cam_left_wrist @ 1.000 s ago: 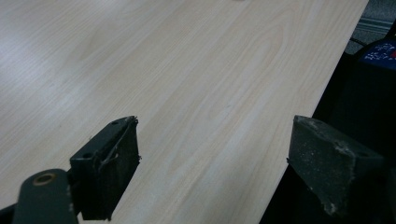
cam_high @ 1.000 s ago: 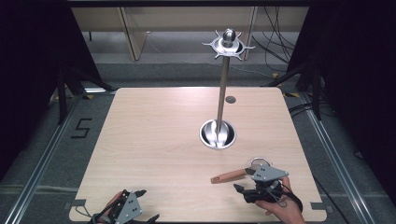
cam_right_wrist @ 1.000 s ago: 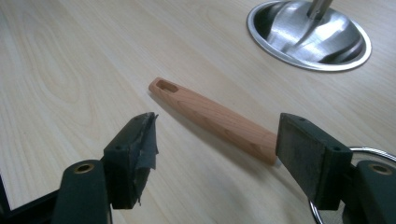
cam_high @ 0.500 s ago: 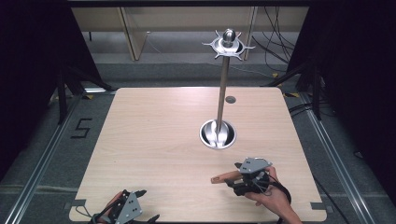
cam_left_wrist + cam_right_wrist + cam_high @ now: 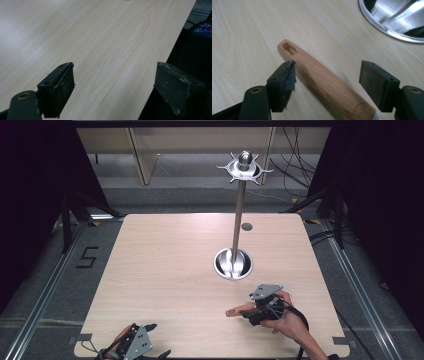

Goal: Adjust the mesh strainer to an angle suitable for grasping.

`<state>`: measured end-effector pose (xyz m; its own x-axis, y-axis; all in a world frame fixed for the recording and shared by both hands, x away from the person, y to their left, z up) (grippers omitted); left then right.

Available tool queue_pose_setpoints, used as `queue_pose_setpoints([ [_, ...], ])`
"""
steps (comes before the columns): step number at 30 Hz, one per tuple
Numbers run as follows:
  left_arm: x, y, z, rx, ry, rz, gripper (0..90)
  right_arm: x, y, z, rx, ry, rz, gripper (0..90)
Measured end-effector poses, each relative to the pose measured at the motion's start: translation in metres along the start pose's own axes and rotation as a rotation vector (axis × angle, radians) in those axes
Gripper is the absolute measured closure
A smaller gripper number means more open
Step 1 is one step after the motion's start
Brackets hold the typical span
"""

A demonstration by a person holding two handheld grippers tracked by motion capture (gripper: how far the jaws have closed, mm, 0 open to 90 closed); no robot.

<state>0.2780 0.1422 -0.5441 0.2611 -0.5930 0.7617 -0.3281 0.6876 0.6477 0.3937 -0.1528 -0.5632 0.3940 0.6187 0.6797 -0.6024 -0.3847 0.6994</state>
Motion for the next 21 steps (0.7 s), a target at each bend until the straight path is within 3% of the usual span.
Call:
queue_pose_setpoints([
  [3,0.000,0.000,0.000,-0.002,-0.003,0.005,15.7,-0.003,-0.001,-0.001,0.025,0.000,-0.024,33.9],
  [9,0.000,0.000,0.001,-0.004,-0.004,-0.001,15.7,-0.008,-0.003,0.000,0.016,-0.002,-0.050,37.2],
  [11,0.000,0.000,0.001,-0.005,-0.003,0.000,15.7,-0.010,-0.001,0.000,0.043,-0.016,-0.078,40.9],
  [14,0.000,-0.001,0.001,-0.007,0.003,0.001,15.7,-0.009,-0.003,0.000,0.048,0.021,-0.077,45.9],
  [15,0.000,0.000,0.001,-0.004,-0.002,0.000,15.7,-0.010,-0.001,0.000,0.038,0.010,-0.110,48.0],
  [17,0.000,0.000,0.001,-0.005,-0.002,-0.001,15.7,-0.010,-0.002,-0.002,0.056,0.021,-0.107,51.5],
  [21,-0.001,0.000,0.002,-0.021,0.002,-0.006,15.7,-0.011,-0.002,0.000,0.040,0.045,-0.130,56.1],
])
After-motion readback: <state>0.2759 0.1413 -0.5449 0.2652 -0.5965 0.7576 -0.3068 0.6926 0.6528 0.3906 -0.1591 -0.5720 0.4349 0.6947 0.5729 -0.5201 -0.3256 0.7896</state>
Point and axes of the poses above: each handheld gripper's, and its own axes: y roughly backward along the jaws, x roughly out of its top, z roughly to its right, the point moved 9 cm from there along -y, roughly forward along the jaws, and after that the axes turned 14 degrees about -x, right-handed, at the moved point
